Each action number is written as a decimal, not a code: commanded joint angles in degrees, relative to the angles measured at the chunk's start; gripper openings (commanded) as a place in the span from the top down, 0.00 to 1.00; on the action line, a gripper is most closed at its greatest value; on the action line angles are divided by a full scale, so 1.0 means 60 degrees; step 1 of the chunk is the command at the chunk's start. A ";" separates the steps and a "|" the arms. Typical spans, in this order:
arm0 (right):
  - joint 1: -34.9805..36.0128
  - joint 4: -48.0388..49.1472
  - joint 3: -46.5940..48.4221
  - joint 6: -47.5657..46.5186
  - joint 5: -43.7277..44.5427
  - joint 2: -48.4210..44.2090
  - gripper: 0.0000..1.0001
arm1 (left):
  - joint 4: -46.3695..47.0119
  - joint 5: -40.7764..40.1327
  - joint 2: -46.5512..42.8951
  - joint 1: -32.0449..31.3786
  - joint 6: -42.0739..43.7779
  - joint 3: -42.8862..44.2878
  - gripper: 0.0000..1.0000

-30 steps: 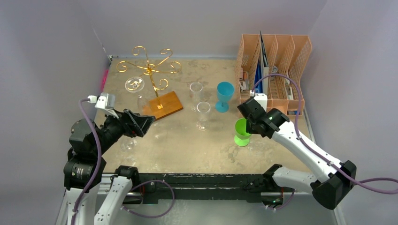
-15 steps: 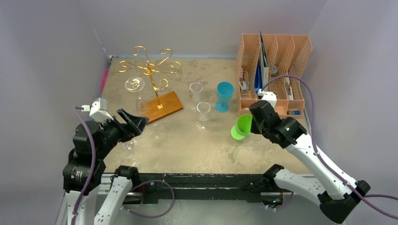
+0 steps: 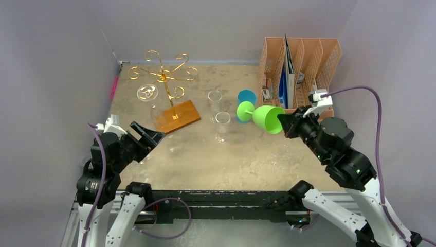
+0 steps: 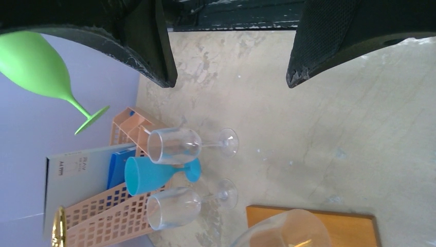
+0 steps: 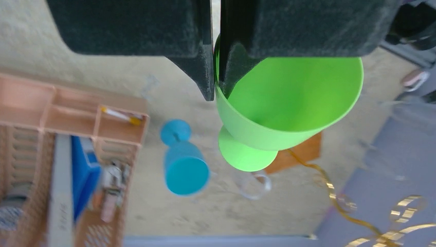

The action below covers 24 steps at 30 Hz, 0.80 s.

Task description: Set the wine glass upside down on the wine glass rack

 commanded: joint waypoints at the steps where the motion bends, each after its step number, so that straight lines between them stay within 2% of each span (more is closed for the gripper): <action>1: 0.0009 0.2517 0.0239 -0.0537 -0.2074 0.0201 1.00 | 0.1141 0.1113 0.0058 -0.0045 -0.1122 -0.0118 0.23; 8: 0.0005 0.4865 -0.0044 -0.0512 -0.3565 0.0840 1.00 | 0.2089 0.2216 0.0461 -0.0045 -0.2386 0.0754 0.18; 13: 0.0005 0.6668 -0.0684 -0.0768 -0.4641 0.1242 1.00 | 0.3045 0.2870 0.0758 -0.0045 -0.3791 0.0692 0.16; 16: 0.0097 0.6856 -0.0617 -0.0877 -0.4721 0.1733 1.00 | 0.3486 0.3422 0.1094 -0.0045 -0.3989 0.0739 0.16; 19: 0.1154 0.6623 -0.0340 -0.1524 -0.3894 0.2191 1.00 | 0.3057 0.3414 0.1239 -0.0045 -0.3760 0.0788 0.16; 22: 0.3356 0.6398 -0.0059 -0.2926 -0.1672 0.2819 1.00 | 0.2947 0.3667 0.1215 -0.0045 -0.4051 0.0466 0.16; 24: 0.4062 0.6316 0.0062 -0.3639 -0.0806 0.3221 1.00 | 0.3028 0.3803 0.1171 -0.0045 -0.4349 0.0243 0.16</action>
